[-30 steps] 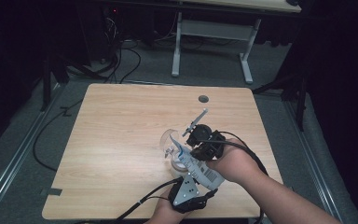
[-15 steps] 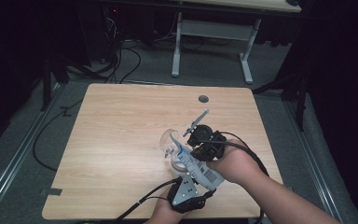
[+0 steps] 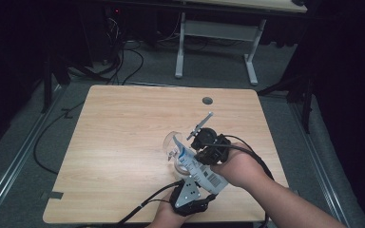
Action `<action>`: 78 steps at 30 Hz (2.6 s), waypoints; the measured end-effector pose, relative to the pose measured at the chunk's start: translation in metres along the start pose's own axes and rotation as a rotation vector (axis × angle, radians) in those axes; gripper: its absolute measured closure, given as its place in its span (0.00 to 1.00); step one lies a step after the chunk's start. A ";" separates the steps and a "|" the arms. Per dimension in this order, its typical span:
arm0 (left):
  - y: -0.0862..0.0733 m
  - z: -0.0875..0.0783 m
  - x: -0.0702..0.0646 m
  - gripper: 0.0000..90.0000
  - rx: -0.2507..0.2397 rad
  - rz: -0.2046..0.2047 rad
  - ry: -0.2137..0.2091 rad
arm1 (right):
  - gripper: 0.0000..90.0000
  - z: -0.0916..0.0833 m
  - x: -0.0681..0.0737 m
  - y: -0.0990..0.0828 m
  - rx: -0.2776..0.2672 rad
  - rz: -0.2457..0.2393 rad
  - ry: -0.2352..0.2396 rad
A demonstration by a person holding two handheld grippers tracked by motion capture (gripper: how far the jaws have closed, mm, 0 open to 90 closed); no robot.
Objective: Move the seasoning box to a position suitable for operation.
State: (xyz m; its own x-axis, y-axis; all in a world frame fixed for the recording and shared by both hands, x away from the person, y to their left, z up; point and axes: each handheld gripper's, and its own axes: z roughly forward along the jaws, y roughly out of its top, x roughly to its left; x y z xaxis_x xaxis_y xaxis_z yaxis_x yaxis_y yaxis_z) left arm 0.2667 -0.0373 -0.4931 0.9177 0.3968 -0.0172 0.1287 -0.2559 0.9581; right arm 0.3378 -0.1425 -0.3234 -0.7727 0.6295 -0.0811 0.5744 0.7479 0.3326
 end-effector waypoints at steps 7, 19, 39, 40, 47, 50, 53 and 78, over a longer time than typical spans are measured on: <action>-0.003 0.001 0.002 0.61 0.010 -0.008 0.003 | 0.99 0.000 0.000 0.000 0.002 -0.001 -0.002; -0.008 0.005 0.005 0.61 0.027 -0.011 0.005 | 1.00 -0.002 -0.003 -0.005 0.012 0.015 0.003; -0.020 0.000 0.005 0.57 0.054 0.026 0.022 | 1.00 -0.005 -0.010 -0.013 -0.004 0.041 0.002; -0.021 -0.002 0.006 0.57 0.057 0.031 0.027 | 1.00 -0.005 -0.010 -0.013 -0.002 0.039 -0.001; -0.030 -0.024 0.014 0.57 0.058 0.043 0.047 | 1.00 -0.003 -0.013 -0.017 -0.009 0.045 0.004; -0.032 -0.035 0.019 0.57 0.041 0.044 0.061 | 1.00 -0.003 -0.013 -0.019 -0.012 0.047 0.004; -0.034 -0.044 0.026 0.57 0.032 0.032 0.084 | 1.00 -0.002 -0.014 -0.020 -0.014 0.044 0.006; -0.056 -0.117 0.087 0.57 0.027 -0.048 0.307 | 1.00 0.005 -0.013 -0.027 -0.026 0.043 0.013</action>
State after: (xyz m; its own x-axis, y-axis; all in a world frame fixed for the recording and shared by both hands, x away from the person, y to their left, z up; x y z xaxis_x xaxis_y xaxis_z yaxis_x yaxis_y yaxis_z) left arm 0.2954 0.1143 -0.5150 0.7545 0.6557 0.0289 0.1826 -0.2520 0.9504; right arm 0.3339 -0.1697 -0.3364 -0.7508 0.6584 -0.0540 0.6003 0.7141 0.3600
